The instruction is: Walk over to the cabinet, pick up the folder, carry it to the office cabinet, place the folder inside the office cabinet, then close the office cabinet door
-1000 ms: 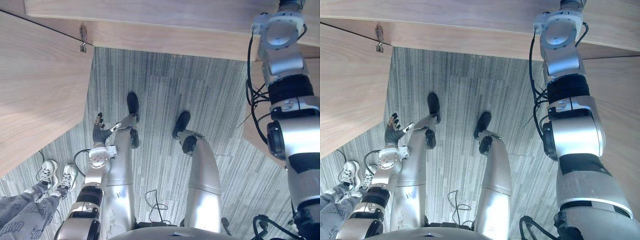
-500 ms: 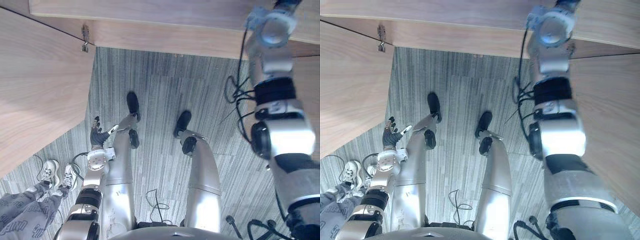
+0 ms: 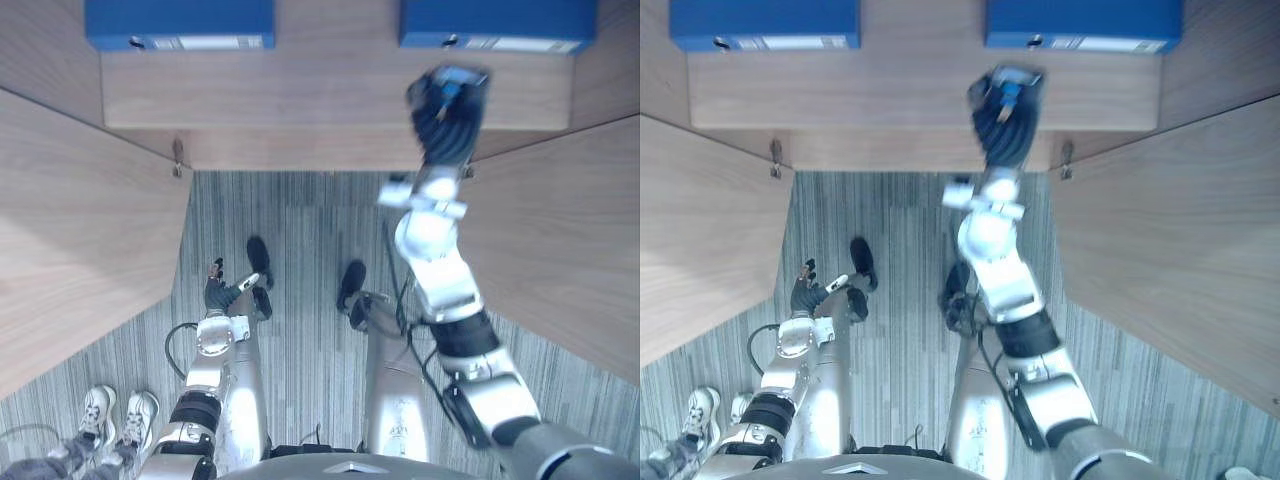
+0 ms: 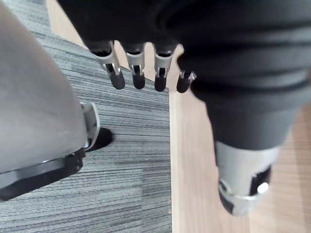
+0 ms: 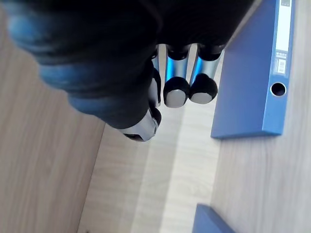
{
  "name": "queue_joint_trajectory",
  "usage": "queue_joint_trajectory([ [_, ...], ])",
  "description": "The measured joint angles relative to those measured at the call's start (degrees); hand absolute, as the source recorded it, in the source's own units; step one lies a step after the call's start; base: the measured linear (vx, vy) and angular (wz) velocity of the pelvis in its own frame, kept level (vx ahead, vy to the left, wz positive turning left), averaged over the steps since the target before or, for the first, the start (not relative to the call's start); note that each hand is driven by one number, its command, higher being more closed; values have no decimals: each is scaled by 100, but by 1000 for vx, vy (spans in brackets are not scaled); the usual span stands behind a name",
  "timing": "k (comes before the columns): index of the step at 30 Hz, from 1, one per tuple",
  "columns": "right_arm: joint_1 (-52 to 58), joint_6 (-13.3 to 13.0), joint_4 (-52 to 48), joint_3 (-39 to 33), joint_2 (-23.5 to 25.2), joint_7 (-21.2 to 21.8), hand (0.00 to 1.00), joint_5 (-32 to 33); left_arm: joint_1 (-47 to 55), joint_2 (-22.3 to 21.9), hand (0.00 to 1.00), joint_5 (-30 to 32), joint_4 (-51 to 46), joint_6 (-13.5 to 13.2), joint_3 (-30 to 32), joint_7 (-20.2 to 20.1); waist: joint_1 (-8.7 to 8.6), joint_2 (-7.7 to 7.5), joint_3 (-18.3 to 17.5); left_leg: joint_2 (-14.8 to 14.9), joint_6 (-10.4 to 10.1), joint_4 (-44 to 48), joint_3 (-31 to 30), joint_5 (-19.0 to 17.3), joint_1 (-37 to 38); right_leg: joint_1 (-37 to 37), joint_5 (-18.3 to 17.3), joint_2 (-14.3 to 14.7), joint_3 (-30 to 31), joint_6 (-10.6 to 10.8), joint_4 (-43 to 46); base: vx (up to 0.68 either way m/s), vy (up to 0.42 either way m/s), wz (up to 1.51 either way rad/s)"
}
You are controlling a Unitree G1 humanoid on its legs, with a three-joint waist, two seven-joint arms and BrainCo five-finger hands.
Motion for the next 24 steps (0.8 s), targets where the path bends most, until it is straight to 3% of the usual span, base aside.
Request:
queue_joint_trajectory([
  [4, 1176, -14, 2, 568, 251, 460, 100, -396, 222, -101, 0, 46, 281, 60, 204, -44, -8, -5, -303, 2, -4, -203, 107, -94, 715, 784, 64, 69, -5, 76, -496, 160, -8, -8],
  [9, 2338, -280, 422, 882, 394, 1025, 100, -840, 589, -96, 0, 286, 819, 110, 205, -118, -98, -184, -717, -85, -70, -716, 297, -150, 1800, 1825, 147, 120, 65, 171, -1139, 139, 6, -10],
  [12, 2599, -304, 1603, 811, 432, 1344, 100, -839, 630, -57, 0, 508, 1511, 161, 199, -197, -143, -301, -1056, -186, -158, -1261, 374, -28, 2357, 2315, 295, 177, 138, 199, -1657, 117, 11, -12],
  [13, 2600, -307, 2354, 759, 427, 1452, 100, -839, 624, -8, 0, 617, 1795, 196, 179, -240, -184, -323, -1194, -290, -182, -1699, 402, 171, 2658, 2557, 415, 194, 141, 213, -1991, 114, 3, 2],
  [19, 2515, -207, 4615, 186, 426, 1807, 100, -900, 676, 363, 0, 782, 2115, 246, 195, -356, -237, -311, -1263, -478, -237, -2789, 425, 654, 3596, 3416, 873, 354, 172, 248, -2943, 68, 3, -6],
  [20, 2528, -160, 4926, 59, 426, 1822, 0, -1005, 722, 413, 0, 830, 2116, 248, 203, -362, -258, -311, -1323, -503, -248, -2901, 425, 694, 3739, 3565, 938, 365, 174, 259, -3094, 32, 40, -5],
  [24, 2604, -2, 5915, -431, 434, 1829, 0, -1042, 966, 443, 0, 889, 2303, 280, 213, -399, -286, -295, -1641, -636, -238, -3393, 425, 848, 4240, 3967, 1051, 357, 213, 301, -3482, 19, 53, -3],
])
